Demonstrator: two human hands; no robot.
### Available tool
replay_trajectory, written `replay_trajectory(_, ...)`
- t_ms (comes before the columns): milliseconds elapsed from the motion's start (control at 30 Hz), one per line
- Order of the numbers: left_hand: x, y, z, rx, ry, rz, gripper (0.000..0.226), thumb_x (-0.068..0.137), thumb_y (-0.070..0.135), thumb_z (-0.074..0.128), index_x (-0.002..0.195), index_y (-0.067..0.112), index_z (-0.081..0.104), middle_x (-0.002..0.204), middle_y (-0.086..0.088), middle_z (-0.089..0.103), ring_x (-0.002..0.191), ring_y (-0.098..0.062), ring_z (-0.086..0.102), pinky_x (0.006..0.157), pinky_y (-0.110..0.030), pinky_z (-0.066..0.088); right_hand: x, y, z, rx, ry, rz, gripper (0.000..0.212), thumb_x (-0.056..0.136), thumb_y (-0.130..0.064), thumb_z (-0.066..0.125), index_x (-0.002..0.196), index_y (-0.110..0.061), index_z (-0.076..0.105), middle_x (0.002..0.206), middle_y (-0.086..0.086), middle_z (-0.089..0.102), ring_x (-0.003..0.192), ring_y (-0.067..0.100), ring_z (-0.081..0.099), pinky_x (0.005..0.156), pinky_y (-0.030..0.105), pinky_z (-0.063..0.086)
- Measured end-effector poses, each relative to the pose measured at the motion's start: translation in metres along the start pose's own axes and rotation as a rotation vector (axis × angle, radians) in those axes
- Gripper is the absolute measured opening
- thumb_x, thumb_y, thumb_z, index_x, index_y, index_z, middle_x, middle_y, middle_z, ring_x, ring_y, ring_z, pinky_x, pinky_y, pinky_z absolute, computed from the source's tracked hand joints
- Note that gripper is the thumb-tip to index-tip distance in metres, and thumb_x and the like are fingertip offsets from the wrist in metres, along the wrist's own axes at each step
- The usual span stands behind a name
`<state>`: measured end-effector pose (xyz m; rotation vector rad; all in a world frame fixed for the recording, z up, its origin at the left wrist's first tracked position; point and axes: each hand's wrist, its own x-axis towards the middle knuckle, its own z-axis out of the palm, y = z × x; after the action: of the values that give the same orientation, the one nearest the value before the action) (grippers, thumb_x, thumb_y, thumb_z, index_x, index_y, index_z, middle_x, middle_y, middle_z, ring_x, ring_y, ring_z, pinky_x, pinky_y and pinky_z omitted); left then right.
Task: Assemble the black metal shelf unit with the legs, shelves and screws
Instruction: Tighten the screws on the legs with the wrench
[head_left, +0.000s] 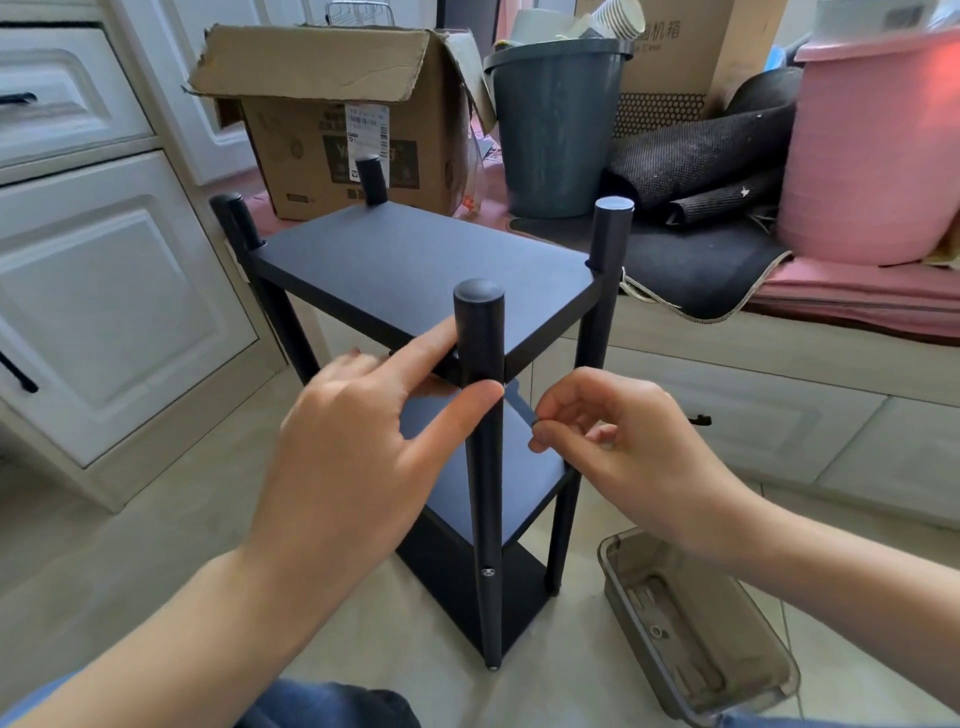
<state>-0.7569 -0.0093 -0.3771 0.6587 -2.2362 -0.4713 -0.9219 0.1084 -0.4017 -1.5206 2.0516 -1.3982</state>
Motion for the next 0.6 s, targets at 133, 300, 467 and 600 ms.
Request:
replay_trajectory(133,0.005,-0.004,0.003,0.238,0.144,0.199,0.053,0.093,0.058,0.051,0.126,0.021,0.070,0.089,-0.001,0.050,0.091,-0.019,0.041,0.075,-0.040,0.043,-0.001,0.000,0.001,-0.009,-0.023,0.010,0.011,0.090,-0.011,0.067,0.088,-0.022,0.064,0.077,-0.013,0.071,0.079,0.007,0.064,0.070,0.013,0.048)
replay_trajectory(300,0.007,-0.008,0.009,0.142,0.053,0.283,0.052,0.098,0.050,0.047,0.127,0.012,0.067,0.138,-0.009,0.053,0.137,-0.024,0.040,0.112,-0.047,0.038,0.000,0.000,0.000,-0.030,-0.020,0.002,0.013,0.091,-0.009,0.066,0.090,-0.022,0.062,0.080,-0.012,0.070,0.078,0.002,0.062,0.072,0.010,0.046)
replay_trajectory(467,0.009,-0.013,0.012,0.023,-0.064,0.259,0.063,0.102,0.058,0.033,0.144,0.016,0.053,0.151,0.013,0.039,0.151,-0.011,0.026,0.125,-0.033,0.014,0.003,0.000,-0.001,-0.071,-0.013,-0.020,0.014,0.091,-0.008,0.066,0.090,-0.023,0.064,0.079,-0.014,0.070,0.081,0.006,0.062,0.074,0.015,0.048)
replay_trajectory(600,0.011,-0.014,0.011,-0.013,-0.061,0.254,0.058,0.101,0.053,0.040,0.143,0.016,0.055,0.151,0.009,0.045,0.149,-0.012,0.030,0.125,-0.035,0.014,0.004,0.001,-0.001,-0.075,0.004,-0.035,0.013,0.091,-0.008,0.065,0.091,-0.020,0.064,0.080,-0.012,0.069,0.081,0.005,0.062,0.074,0.013,0.048)
